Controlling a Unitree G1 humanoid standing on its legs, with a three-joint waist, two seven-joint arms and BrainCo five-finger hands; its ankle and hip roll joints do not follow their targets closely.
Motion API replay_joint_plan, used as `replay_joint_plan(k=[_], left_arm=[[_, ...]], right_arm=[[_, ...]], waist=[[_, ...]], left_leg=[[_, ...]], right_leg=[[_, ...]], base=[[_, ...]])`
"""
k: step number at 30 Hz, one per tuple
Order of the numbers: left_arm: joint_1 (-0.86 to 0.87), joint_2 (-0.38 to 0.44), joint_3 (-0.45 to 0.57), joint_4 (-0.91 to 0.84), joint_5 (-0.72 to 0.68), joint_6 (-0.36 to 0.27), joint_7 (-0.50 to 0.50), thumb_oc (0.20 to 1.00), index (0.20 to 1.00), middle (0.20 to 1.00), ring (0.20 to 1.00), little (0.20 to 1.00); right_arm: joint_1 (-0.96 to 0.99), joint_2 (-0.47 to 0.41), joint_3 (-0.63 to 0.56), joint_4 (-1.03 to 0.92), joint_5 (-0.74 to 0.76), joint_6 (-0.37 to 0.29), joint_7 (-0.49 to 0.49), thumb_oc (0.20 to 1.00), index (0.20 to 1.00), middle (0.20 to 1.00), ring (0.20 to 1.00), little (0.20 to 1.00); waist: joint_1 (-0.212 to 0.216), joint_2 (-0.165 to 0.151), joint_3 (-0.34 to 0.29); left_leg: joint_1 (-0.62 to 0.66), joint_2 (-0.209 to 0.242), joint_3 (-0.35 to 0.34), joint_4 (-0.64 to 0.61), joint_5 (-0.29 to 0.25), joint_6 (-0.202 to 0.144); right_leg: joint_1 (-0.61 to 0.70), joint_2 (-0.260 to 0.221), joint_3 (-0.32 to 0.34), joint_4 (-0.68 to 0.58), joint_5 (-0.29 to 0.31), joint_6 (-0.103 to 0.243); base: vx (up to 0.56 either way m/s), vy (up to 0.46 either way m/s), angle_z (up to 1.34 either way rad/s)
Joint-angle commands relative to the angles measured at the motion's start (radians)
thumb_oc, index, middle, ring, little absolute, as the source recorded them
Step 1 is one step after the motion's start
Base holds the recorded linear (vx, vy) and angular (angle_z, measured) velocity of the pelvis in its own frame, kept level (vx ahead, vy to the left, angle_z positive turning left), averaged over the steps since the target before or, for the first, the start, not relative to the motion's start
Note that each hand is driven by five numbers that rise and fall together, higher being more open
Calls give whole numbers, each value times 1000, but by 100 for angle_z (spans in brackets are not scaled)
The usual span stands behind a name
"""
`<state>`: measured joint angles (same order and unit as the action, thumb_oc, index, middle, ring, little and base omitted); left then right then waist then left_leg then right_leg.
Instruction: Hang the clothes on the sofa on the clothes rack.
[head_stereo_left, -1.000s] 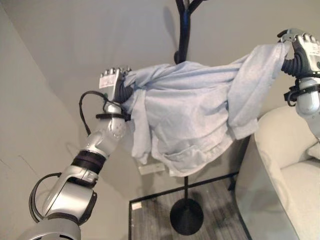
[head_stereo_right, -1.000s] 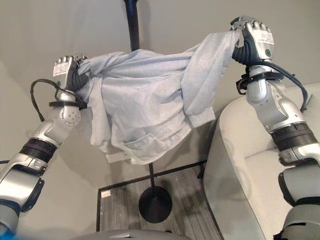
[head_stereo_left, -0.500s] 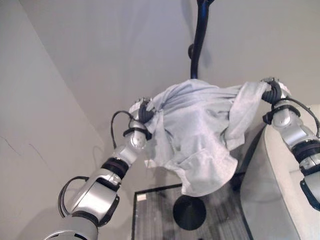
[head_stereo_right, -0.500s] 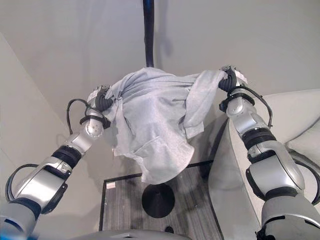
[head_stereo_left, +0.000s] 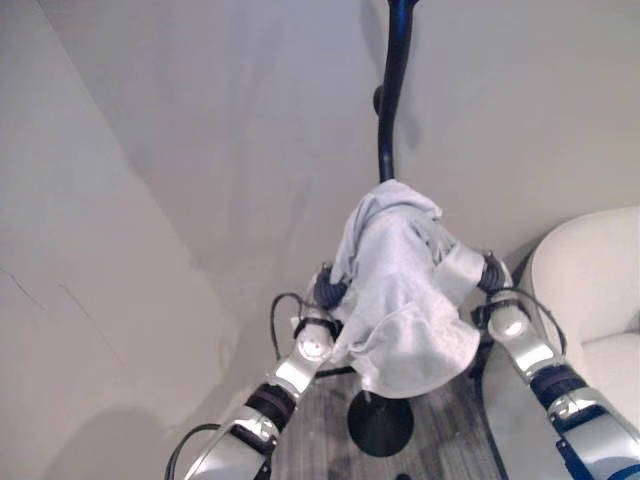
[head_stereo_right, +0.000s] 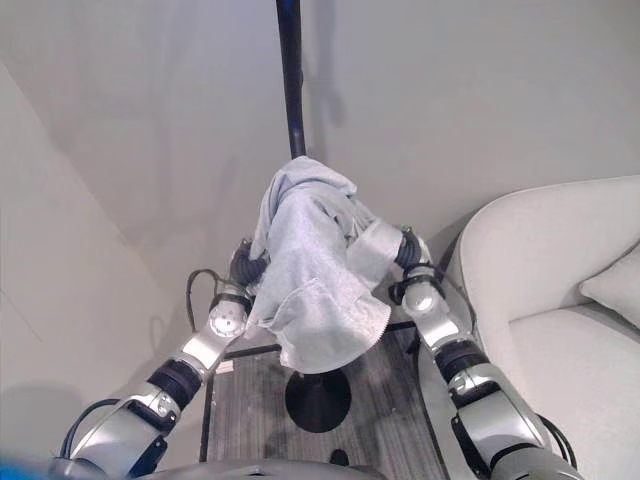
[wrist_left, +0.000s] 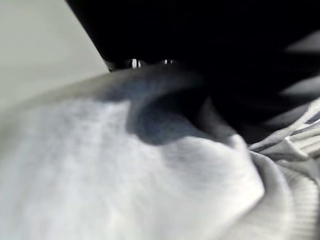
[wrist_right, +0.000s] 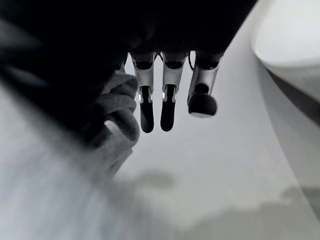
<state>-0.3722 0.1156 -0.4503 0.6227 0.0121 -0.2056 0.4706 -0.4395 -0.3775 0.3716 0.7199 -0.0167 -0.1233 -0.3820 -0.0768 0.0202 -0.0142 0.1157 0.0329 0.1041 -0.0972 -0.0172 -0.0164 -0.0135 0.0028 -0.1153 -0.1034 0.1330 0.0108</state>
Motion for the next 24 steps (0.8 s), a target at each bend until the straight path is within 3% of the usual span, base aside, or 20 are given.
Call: replay_joint_plan(k=[1, 2, 3, 4, 8, 9, 10, 11, 12, 18, 24], left_arm=[[32, -29, -10, 95, -294, -38, -61, 561, 561, 561, 561, 561], [32, -29, -10, 95, -295, -39, -62, 598, 598, 598, 598, 598], [45, -49, -18, 103, -372, -41, -90, 862, 862, 862, 862, 862], [71, -82, -40, 118, -471, -36, -131, 1000, 1000, 1000, 1000, 1000], [104, -120, -78, 156, -567, -14, -173, 1000, 1000, 1000, 1000, 1000], [116, -130, -109, 182, -566, -2, -190, 1000, 1000, 1000, 1000, 1000], [119, -131, -115, 188, -574, 2, -191, 1000, 1000, 1000, 1000, 1000], [119, -131, -115, 188, -574, 1, -191, 1000, 1000, 1000, 1000, 1000], [122, -134, -115, 192, -594, 7, -192, 1000, 1000, 1000, 1000, 1000], [110, -125, -61, 234, -612, 30, -182, 1000, 1000, 1000, 1000, 1000], [184, -50, 131, 290, -595, 25, -157, 1000, 1000, 1000, 1000, 1000]], right_arm=[[2, 75, 26, 88, 91, -21, -3, 200, 200, 200, 200, 200], [2, 76, 26, 88, 91, -21, -3, 200, 200, 200, 200, 200], [13, 100, 35, 91, 115, -19, 5, 200, 200, 200, 200, 200], [34, 143, 53, 96, 169, -21, 22, 200, 200, 200, 200, 200], [65, 200, 86, 97, 257, -14, 46, 200, 200, 200, 200, 200], [75, 223, 111, 104, 310, -11, 72, 297, 297, 297, 297, 297], [78, 229, 118, 100, 340, -12, 82, 507, 507, 507, 507, 507], [79, 229, 118, 100, 340, -12, 82, 586, 586, 586, 586, 586], [74, 227, 128, 92, 364, -4, 89, 1000, 1000, 1000, 1000, 1000], [58, 201, 107, 101, 385, 12, 90, 1000, 1000, 1000, 1000, 1000], [137, 125, 7, 56, 330, 19, 62, 1000, 1000, 1000, 1000, 1000]], waist=[[5, -75, -15], [5, -75, -15], [4, -73, -13], [2, -71, -11], [-1, -67, -11], [0, -66, -10], [0, -66, -9], [0, -66, -9], [2, -66, -10], [7, -69, -14], [24, -77, -17]], left_leg=[[12, 17, 62, 10, -11, -38], [12, 17, 62, 10, -11, -38], [12, 17, 62, 10, -10, -37], [11, 18, 63, 10, -8, -37], [13, 19, 67, 10, -9, -37], [14, 18, 68, 10, -10, -37], [15, 18, 67, 10, -10, -38], [15, 18, 67, 10, -10, -38], [16, 18, 68, 10, -10, -38], [16, 18, 72, 10, -11, -39], [21, 20, 77, 10, -16, -41]], right_leg=[[81, -54, 43, 16, -114, 68], [81, -54, 43, 16, -115, 68], [81, -54, 44, 16, -114, 67], [80, -55, 45, 16, -113, 66], [80, -54, 49, 16, -111, 65], [81, -53, 52, 16, -112, 64], [81, -53, 53, 16, -111, 64], [81, -53, 53, 16, -112, 64], [81, -54, 53, 16, -110, 65], [79, -53, 55, 16, -108, 66], [83, -54, 54, 16, -110, 70]], base=[[0, 0, 0], [-32, -4, 0], [0, 0, 0], [-38, 5, -1], [0, 0, 0], [0, 0, 0], [0, 0, 0], [-15, 10, -5], [-14, 11, -6], [-8, 6, -3], [0, 0, 0]])
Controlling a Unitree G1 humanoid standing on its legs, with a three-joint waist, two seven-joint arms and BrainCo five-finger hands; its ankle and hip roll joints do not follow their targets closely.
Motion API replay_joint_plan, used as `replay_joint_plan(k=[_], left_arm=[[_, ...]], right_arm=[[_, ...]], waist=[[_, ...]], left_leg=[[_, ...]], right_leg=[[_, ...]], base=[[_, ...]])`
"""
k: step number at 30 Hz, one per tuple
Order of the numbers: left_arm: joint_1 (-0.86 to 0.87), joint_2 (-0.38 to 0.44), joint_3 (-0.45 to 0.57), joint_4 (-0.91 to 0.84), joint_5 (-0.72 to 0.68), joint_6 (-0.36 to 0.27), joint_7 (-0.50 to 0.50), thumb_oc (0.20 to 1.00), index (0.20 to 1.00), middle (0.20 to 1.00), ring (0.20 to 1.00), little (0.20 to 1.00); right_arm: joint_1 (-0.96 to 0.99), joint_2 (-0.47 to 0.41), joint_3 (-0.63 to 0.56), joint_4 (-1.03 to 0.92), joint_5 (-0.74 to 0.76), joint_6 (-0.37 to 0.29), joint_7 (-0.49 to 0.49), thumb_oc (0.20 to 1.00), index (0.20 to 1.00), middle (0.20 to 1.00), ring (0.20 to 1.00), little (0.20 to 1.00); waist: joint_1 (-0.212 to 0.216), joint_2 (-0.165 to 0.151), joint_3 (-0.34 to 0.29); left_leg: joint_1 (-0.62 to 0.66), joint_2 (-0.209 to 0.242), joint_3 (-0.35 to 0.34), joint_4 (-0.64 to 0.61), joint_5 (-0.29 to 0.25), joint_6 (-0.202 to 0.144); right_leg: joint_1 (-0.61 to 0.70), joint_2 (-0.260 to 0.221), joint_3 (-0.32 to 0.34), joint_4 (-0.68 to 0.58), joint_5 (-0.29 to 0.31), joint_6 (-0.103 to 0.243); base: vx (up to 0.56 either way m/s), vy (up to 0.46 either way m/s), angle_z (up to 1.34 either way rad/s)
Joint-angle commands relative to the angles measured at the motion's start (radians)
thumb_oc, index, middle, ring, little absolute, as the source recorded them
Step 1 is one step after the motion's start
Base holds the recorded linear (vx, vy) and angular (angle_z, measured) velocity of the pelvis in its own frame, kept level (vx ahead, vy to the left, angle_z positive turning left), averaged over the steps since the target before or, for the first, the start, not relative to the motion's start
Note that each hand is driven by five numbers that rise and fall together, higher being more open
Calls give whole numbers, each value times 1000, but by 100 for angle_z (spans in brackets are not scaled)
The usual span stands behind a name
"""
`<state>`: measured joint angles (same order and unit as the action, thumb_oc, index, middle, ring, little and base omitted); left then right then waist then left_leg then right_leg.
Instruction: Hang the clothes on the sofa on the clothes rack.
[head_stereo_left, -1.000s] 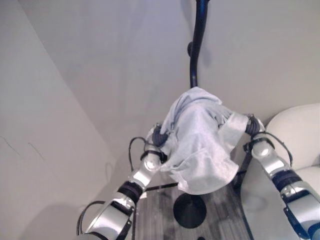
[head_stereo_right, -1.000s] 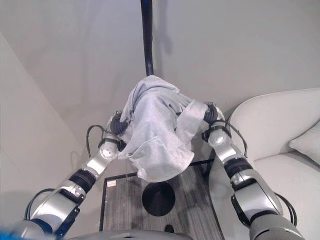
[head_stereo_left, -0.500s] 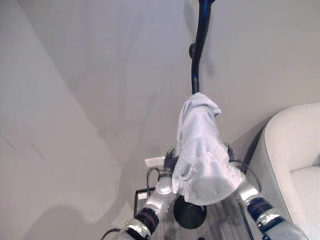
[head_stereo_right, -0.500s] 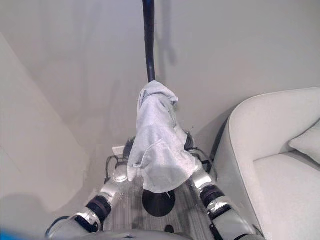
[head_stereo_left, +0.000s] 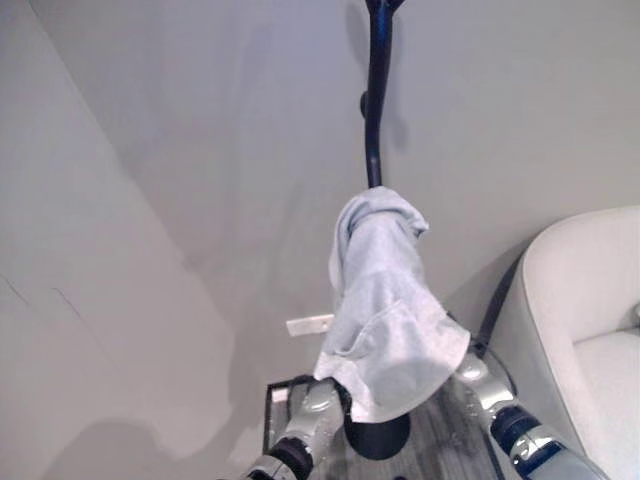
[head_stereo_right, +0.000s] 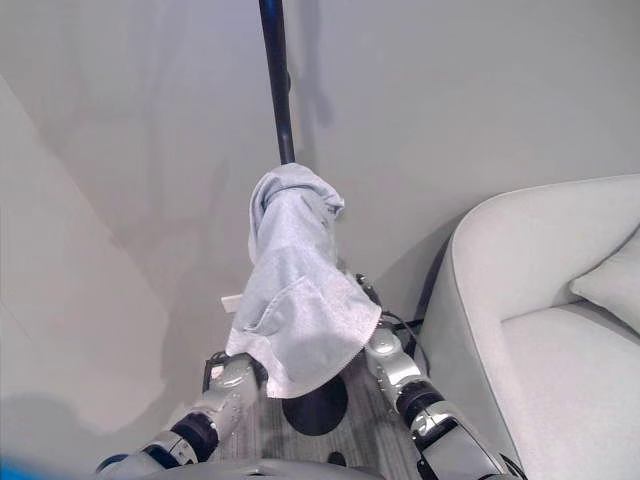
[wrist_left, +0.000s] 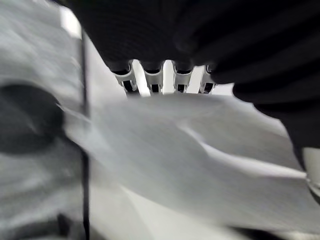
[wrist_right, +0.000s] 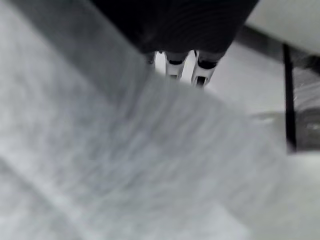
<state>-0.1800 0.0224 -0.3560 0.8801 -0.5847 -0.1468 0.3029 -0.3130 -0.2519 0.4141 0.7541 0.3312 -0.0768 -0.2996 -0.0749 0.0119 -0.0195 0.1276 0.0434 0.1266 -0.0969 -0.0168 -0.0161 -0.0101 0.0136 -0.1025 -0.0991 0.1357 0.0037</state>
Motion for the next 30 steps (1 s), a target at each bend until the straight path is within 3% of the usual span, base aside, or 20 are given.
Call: replay_joint_plan(k=[1, 7, 12, 14, 15, 18, 22, 23, 24, 30], left_arm=[[8, 55, 71, 30, -6, -37, 19, 1000, 1000, 1000, 1000, 1000], [112, 107, 182, 45, 52, -14, -5, 1000, 1000, 1000, 1000, 1000], [151, 110, 252, 87, 38, -10, -13, 1000, 1000, 1000, 1000, 1000], [169, 94, 302, 143, 5, -11, -3, 1000, 1000, 1000, 1000, 1000], [169, 94, 302, 143, 5, -11, -3, 1000, 1000, 1000, 1000, 1000], [177, 79, 324, 202, -35, -19, -14, 1000, 1000, 1000, 1000, 1000], [176, 71, 324, 261, -85, -25, -75, 1000, 1000, 1000, 1000, 1000], [174, 72, 324, 263, -85, -25, -77, 1000, 1000, 1000, 1000, 1000], [156, 72, 309, 302, -100, -21, -106, 1000, 1000, 1000, 1000, 1000], [104, 65, 246, 411, -1, 16, -154, 1000, 1000, 1000, 1000, 1000]], right_arm=[[28, -6, -58, 2, -6, -29, -27, 1000, 1000, 1000, 1000, 1000], [225, -54, -139, -233, 41, -35, 18, 1000, 1000, 1000, 1000, 1000], [338, -31, -190, -286, 84, -43, 27, 1000, 1000, 1000, 1000, 1000], [421, 33, -246, -317, 239, -87, 32, 1000, 1000, 1000, 1000, 1000], [421, 33, -246, -317, 240, -87, 32, 1000, 1000, 1000, 1000, 1000], [455, 100, -284, -259, 483, -136, 104, 1000, 1000, 1000, 1000, 1000], [440, 177, -349, 42, 840, -86, 255, 1000, 1000, 1000, 1000, 1000], [435, 176, -352, 49, 843, -86, 260, 1000, 1000, 1000, 1000, 1000], [390, 191, -412, 245, 941, -51, 252, 1000, 1000, 1000, 1000, 1000], [224, 122, -635, 768, 925, 32, 158, 1000, 1000, 1000, 1000, 1000]], waist=[[23, -70, -12], [19, -71, -8], [11, -70, -4], [0, -67, 0], [0, -67, 0], [-10, -65, 3], [-18, -64, 4], [-18, -64, 6], [-17, -61, 4], [-3, -44, -12]], left_leg=[[10, 9, 55, 10, -17, -41], [12, 5, 61, 10, -20, -41], [8, 3, 62, 10, -20, -40], [6, 0, 64, 10, -23, -42], [6, 0, 64, 10, -23, -42], [5, -2, 68, 10, -25, -42], [7, -4, 68, 10, -29, -46], [8, -4, 68, 10, -30, -46], [10, -4, 66, 10, -32, -47], [16, -7, 48, 10, -43, -45]], right_leg=[[81, -65, 41, 12, -113, 78], [82, -68, 40, 12, -113, 82], [77, -70, 40, 12, -112, 84], [75, -71, 38, 12, -112, 86], [75, -71, 37, 12, -112, 86], [74, -72, 39, 12, -111, 87], [77, -71, 43, 13, -113, 85], [77, -71, 43, 13, -113, 85], [81, -71, 43, 14, -115, 86], [95, -71, 35, 12, -128, 84]], base=[[0, 0, 0], [0, 0, 0], [2, 8, -2], [0, 0, 0], [0, 0, 0], [6, 18, -6], [2, 5, -1], [0, 0, 0], [31, 16, -1], [50, 16, 2]])
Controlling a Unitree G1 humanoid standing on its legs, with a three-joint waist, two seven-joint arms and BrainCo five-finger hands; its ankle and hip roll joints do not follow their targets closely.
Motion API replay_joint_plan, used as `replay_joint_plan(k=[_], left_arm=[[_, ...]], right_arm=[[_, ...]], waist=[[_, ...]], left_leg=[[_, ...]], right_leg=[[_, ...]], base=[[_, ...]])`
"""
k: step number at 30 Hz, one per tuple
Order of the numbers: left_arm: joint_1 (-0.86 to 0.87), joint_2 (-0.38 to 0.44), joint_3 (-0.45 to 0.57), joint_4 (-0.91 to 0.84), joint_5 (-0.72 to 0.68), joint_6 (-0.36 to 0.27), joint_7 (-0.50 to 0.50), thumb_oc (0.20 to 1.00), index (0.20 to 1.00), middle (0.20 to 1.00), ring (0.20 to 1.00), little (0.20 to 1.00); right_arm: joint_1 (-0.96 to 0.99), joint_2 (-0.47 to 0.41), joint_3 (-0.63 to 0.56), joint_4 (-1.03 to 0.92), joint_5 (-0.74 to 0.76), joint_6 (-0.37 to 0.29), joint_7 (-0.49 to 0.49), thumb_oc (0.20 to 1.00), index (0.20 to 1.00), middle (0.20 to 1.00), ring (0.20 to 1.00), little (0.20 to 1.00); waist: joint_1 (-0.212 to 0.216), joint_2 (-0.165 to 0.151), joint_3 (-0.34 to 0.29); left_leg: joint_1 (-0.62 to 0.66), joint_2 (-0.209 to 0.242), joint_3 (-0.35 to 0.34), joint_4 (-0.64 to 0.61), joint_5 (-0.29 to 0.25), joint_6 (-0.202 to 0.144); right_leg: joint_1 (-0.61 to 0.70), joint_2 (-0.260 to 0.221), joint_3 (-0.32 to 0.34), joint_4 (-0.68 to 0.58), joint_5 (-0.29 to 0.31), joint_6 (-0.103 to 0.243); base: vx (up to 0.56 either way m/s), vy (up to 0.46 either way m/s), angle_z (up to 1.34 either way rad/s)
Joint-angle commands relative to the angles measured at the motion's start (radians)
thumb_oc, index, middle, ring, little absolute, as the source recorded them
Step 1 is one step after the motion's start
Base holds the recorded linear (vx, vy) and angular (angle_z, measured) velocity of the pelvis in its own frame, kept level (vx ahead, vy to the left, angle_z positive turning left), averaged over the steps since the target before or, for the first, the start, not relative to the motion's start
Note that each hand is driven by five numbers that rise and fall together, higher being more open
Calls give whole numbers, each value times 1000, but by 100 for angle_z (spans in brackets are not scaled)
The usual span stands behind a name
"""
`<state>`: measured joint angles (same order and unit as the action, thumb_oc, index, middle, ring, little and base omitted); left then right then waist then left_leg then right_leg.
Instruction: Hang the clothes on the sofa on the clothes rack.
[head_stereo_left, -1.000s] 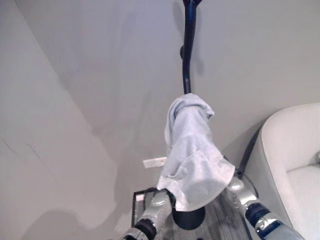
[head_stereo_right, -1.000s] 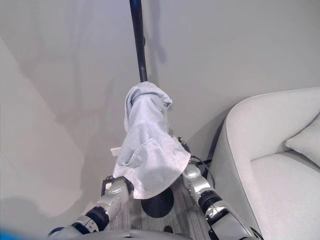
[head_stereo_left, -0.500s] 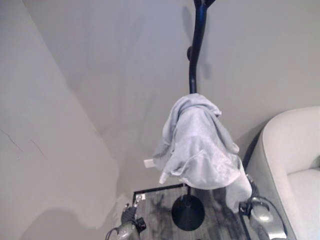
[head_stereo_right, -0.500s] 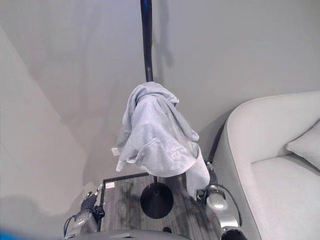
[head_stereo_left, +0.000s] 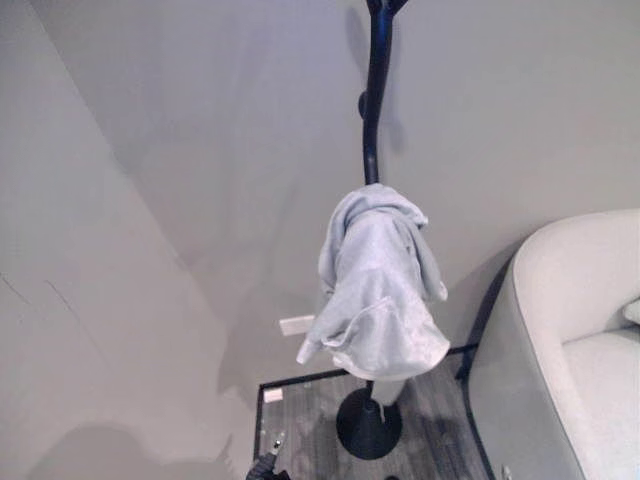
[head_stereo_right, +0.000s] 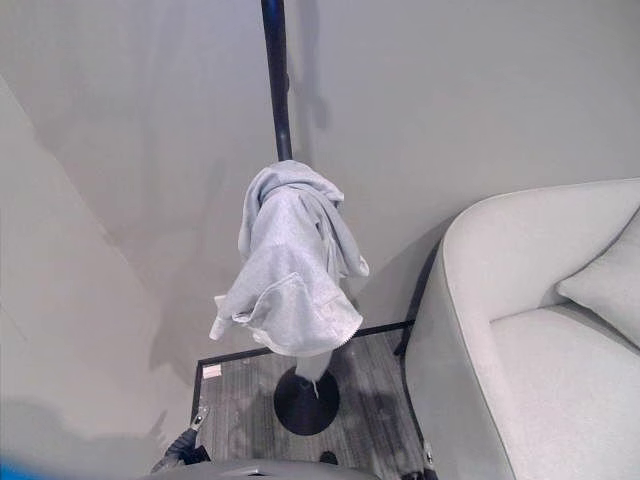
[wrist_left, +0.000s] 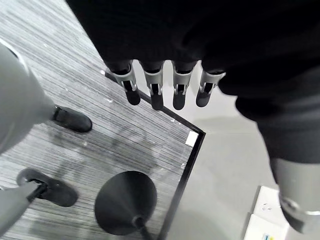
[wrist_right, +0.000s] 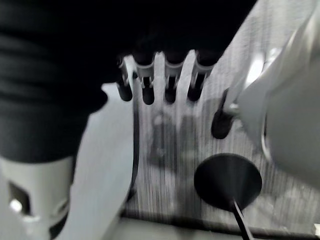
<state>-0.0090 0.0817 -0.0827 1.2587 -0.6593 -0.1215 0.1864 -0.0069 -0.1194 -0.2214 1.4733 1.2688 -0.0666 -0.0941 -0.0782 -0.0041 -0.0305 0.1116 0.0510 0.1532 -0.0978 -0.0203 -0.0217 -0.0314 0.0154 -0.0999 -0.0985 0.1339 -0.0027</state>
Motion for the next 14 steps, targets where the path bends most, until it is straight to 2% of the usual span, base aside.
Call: replay_joint_plan(k=[1, 6, 14], left_arm=[[-72, 1, -41, 44, 93, -8, -46, 1000, 1000, 1000, 1000, 1000], [-84, -16, -91, 84, 124, 1, -81, 1000, 1000, 1000, 1000, 1000], [-84, -13, -83, 102, 134, -1, -95, 1000, 1000, 1000, 1000, 1000]], right_arm=[[-95, -13, 0, 68, -29, 32, -45, 1000, 1000, 1000, 1000, 1000], [-121, -20, 35, 79, -98, 43, -32, 1000, 1000, 1000, 1000, 1000], [-114, -29, 37, 84, -136, 44, -25, 1000, 1000, 1000, 1000, 1000]], waist=[[2, -25, -2], [-1, -22, -3], [-4, -22, -7]], left_leg=[[31, -14, 20, 11, -39, -39], [31, -13, 22, 11, -40, -38], [35, -14, 22, 11, -42, -35]], right_leg=[[116, -73, 30, 11, -127, 90], [114, -75, 30, 11, -125, 90], [118, -77, 31, 11, -124, 89]], base=[[17, 6, 10], [8, 2, 3], [0, 0, 0]])
